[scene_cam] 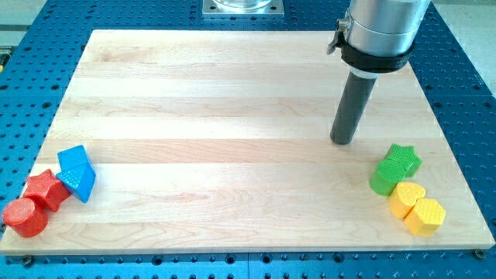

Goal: Touch the right side of hexagon

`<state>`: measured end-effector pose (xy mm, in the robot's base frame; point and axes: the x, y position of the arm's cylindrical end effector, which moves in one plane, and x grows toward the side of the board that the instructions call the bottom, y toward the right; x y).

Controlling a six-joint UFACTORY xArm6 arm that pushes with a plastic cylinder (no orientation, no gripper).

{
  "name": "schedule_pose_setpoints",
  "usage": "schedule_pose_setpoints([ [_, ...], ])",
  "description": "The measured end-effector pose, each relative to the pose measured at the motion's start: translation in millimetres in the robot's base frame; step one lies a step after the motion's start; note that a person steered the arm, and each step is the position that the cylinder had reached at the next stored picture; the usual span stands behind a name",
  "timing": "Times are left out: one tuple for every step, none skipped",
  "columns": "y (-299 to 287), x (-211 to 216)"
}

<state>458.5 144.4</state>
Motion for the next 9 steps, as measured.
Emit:
schedule_pose_setpoints([
  [0,0],
  [0,0],
  [0,0],
  [70,-27],
  [163,-18],
  [196,58],
  [182,124],
  [141,158],
  [120,160],
])
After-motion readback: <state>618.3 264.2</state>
